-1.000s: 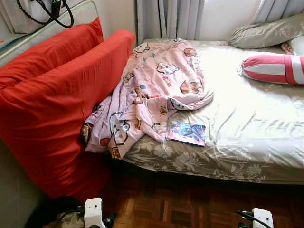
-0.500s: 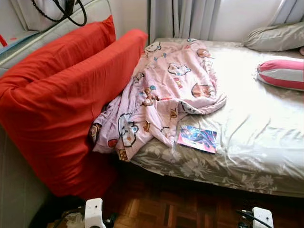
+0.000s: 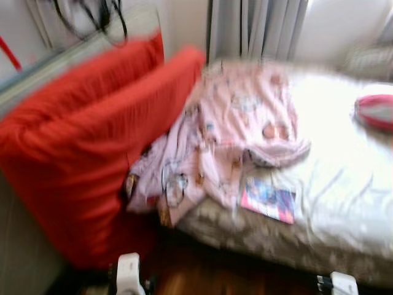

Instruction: Clean up the room

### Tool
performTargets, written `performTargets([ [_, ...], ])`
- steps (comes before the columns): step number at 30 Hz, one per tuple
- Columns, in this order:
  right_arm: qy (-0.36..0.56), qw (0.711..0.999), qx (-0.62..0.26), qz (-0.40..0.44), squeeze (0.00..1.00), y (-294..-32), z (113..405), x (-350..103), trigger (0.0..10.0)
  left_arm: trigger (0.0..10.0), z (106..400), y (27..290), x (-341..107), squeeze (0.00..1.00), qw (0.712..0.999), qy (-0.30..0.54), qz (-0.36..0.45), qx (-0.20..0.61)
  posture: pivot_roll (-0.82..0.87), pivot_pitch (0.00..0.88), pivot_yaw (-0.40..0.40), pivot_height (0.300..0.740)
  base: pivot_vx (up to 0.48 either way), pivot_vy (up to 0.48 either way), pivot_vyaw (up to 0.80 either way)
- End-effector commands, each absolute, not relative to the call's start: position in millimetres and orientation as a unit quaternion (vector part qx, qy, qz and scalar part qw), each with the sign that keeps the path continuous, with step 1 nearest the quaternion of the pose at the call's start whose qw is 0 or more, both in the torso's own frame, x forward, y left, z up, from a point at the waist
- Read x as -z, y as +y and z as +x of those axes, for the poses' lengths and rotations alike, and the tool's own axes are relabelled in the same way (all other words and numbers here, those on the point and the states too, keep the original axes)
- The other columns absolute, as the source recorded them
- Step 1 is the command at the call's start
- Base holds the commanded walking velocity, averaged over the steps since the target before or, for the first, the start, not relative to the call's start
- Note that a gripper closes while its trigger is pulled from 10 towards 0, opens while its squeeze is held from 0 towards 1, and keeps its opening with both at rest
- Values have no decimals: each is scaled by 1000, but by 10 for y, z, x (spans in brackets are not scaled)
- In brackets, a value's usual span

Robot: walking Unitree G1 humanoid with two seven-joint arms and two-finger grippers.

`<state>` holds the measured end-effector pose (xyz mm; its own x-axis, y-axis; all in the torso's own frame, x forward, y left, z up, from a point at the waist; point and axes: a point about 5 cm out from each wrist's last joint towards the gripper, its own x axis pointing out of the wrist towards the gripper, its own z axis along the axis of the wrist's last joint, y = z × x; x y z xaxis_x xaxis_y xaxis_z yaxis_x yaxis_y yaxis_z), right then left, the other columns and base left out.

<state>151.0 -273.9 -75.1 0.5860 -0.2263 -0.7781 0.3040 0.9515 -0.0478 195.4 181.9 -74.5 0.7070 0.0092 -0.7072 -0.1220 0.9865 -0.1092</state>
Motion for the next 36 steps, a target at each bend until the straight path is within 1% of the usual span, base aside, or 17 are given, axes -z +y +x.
performTargets([
  [1,397,904,53,152,0,-1912,1964,747,10000,10000,1649,2174,824,0,908,415,-57,-20,118,84,-56,740,266,0,0],
  [5,399,902,56,153,0,-1913,1964,748,10000,10000,1626,2196,825,0,909,413,-58,-20,118,81,-55,740,264,0,0],
  [9,400,902,52,155,0,-1906,1967,748,10000,10000,1626,2198,825,0,909,412,-59,-21,122,78,-57,740,264,0,-731],
  [15,395,903,53,158,0,-1897,1975,743,10000,10000,1647,2126,837,0,907,416,-60,-23,126,71,-59,740,254,0,-685],
  [22,391,907,44,151,0,-1891,1994,730,10000,10000,1654,2113,833,0,909,410,-66,-25,127,49,-60,740,0,0,0],
  [26,395,909,18,134,0,-1848,1997,731,10000,10000,1720,2035,819,0,911,404,-75,-21,129,33,-62,740,0,0,0],
  [27,395,910,7,126,0,-1834,1996,730,10000,10000,1745,1998,815,0,912,403,-75,-20,127,15,-64,740,0,0,0],
  [29,394,911,7,126,0,-1836,1996,730,10000,10000,1748,1990,816,0,912,403,-75,-20,127,15,-64,740,0,0,0],
  [30,392,911,6,124,0,-1843,1993,729,10000,10000,1747,1979,818,0,912,403,-76,-19,121,0,-65,740,0,0,0],
  [36,397,909,21,125,0,-1881,1987,733,10000,10000,1732,1964,827,0,911,406,-75,-17,121,0,-66,740,0,0,0],
])
